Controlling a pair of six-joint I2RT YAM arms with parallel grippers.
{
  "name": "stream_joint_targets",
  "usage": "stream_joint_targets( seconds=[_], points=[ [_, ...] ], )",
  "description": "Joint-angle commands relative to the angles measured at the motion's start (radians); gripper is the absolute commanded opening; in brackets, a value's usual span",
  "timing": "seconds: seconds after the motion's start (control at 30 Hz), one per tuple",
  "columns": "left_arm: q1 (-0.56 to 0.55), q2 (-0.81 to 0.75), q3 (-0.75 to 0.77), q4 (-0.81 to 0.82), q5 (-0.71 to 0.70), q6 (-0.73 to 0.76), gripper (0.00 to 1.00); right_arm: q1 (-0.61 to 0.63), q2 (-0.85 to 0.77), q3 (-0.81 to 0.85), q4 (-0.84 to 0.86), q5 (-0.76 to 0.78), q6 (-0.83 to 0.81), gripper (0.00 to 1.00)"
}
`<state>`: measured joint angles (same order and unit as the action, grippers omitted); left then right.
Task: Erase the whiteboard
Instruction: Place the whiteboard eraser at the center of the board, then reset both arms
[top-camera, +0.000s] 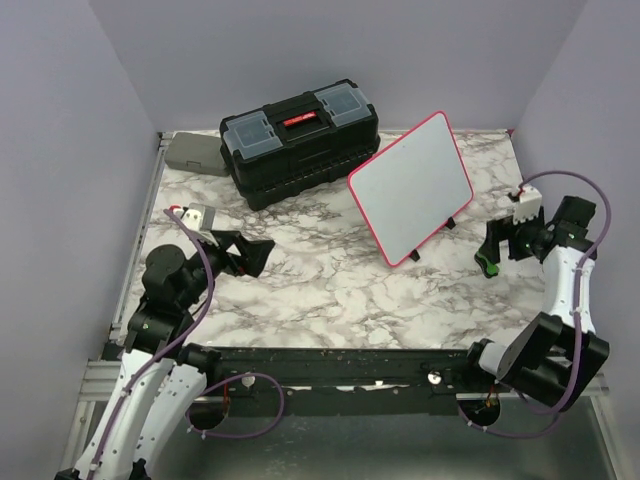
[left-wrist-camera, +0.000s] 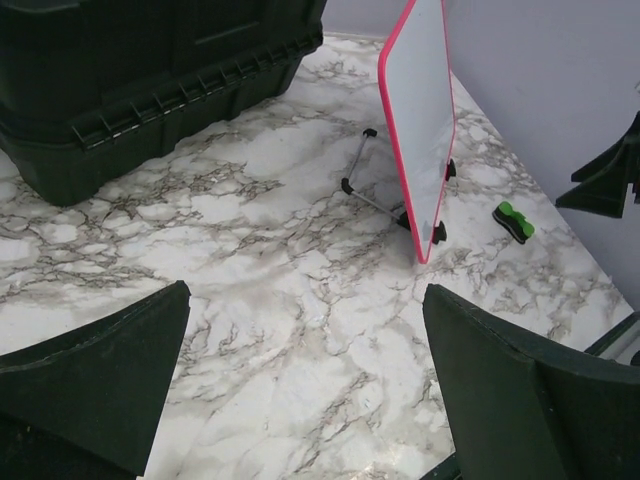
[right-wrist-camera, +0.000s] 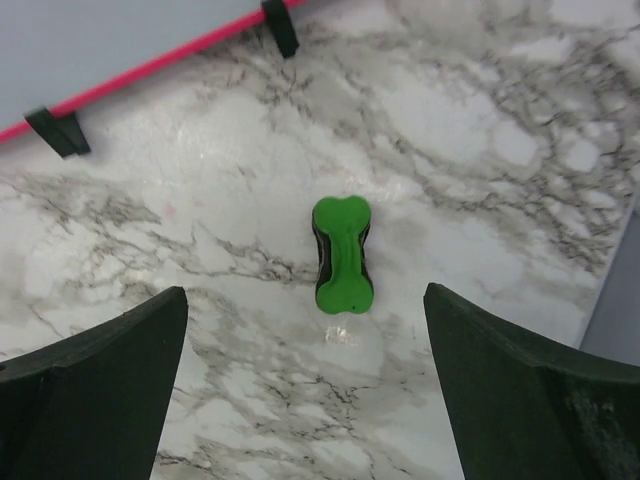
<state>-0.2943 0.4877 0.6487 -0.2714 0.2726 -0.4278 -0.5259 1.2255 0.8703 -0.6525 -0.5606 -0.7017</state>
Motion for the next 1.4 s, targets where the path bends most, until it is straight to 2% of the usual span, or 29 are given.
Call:
stream_joint_targets(
  seconds=[0.0, 0.1, 0.3, 0.4, 0.5, 0.73, 1.37],
  points=[
    [0.014, -0.024, 0.077, -0.074, 0.005, -0.016, 0.99, -0.01, -0.057, 0.123, 0.005, -0.032, 0.262, 1.0],
    [0.025, -0.028, 0.107, -0.107, -0.004, -0.004, 0.99, -0.009, -0.038, 0.22, -0.019, -0.046, 0.427, 1.0],
    [0.032, -0.018, 0.143, -0.142, -0.027, 0.036, 0.99, -0.01, -0.096, 0.303, -0.016, -0.16, 0.472, 0.95],
    [0.032, -0.01, 0.144, -0.134, -0.024, 0.032, 0.99, -0.009, -0.139, 0.302, 0.028, -0.138, 0.52, 0.94],
    [0.033, -0.009, 0.136, -0.112, -0.019, 0.016, 0.99, -0.009, -0.159, 0.291, 0.066, -0.051, 0.615, 0.97],
    [0.034, 0.017, 0.139, -0.088, -0.011, 0.005, 0.99, -0.009, -0.216, 0.235, 0.102, 0.033, 0.618, 1.0],
    [0.044, 0.008, 0.065, -0.052, -0.071, 0.006, 0.99, -0.009, -0.222, 0.169, 0.167, 0.05, 0.628, 1.0]
  ],
)
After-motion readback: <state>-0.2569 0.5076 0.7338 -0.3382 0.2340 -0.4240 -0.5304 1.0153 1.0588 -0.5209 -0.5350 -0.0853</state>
